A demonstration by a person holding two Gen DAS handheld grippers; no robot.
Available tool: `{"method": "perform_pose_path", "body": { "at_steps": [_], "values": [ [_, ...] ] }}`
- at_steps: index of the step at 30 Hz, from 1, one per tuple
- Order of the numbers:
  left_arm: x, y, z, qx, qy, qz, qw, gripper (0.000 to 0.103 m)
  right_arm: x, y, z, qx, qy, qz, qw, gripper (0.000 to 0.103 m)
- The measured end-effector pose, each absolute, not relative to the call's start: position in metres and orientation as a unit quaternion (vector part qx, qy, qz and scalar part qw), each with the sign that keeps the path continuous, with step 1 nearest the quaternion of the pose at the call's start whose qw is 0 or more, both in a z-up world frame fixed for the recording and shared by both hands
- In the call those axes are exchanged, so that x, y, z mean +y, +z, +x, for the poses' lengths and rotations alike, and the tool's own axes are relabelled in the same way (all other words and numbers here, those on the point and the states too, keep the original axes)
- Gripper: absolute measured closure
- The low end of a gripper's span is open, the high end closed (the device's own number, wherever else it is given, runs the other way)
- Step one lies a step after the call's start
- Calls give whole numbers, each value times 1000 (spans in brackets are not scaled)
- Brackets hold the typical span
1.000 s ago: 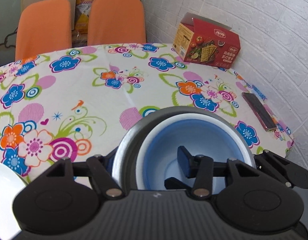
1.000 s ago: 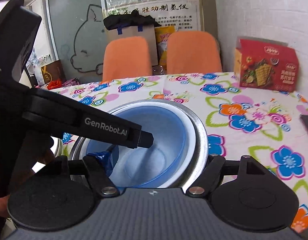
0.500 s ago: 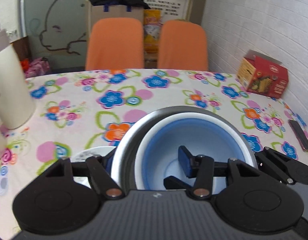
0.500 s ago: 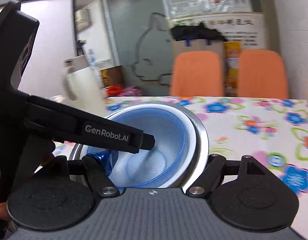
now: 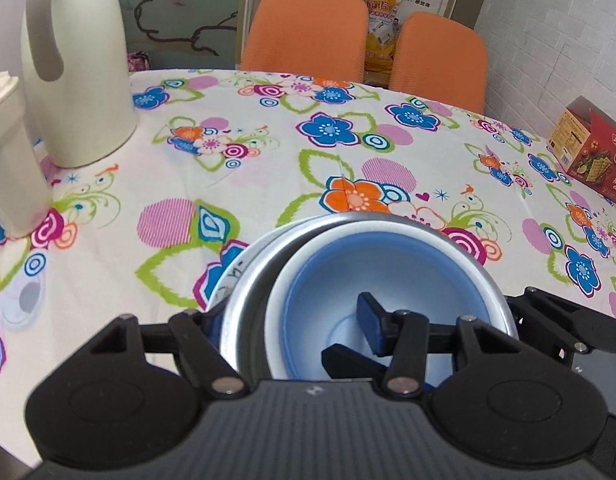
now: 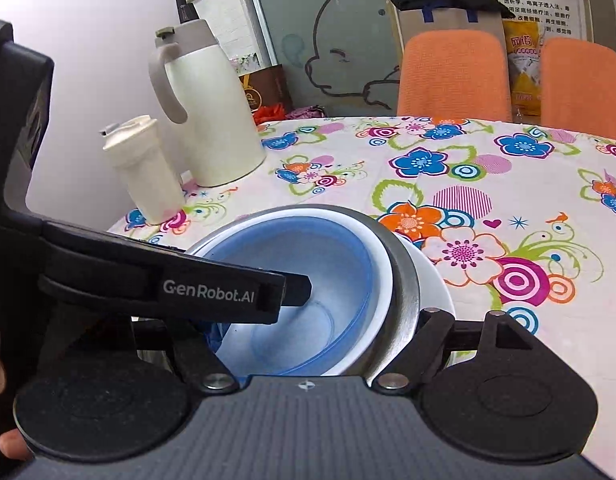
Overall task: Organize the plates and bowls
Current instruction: 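Lift the nested bowls with both tools and carry them over the plate stack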
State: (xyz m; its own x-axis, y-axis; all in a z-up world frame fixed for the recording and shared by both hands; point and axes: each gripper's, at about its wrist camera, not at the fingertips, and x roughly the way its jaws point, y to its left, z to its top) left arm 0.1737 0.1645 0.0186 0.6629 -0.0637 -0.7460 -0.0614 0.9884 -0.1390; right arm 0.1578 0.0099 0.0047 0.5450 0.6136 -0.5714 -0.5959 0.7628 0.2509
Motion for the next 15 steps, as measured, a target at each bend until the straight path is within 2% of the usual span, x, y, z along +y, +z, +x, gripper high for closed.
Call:
{"method": "perform_pose_path", "body": {
  "at_steps": [4,7,15],
  "values": [
    [159,16,174,405,-7,-64,912,42,7,-4,163,358,347,35,866,37],
    [160,16,173,398,-10,-68,915,39,3,-6,167,368,351,56,859,37],
    [172,46,160,336,17,-75,939,32,-25,15,164,319,311,89,891,36]
  ]
}}
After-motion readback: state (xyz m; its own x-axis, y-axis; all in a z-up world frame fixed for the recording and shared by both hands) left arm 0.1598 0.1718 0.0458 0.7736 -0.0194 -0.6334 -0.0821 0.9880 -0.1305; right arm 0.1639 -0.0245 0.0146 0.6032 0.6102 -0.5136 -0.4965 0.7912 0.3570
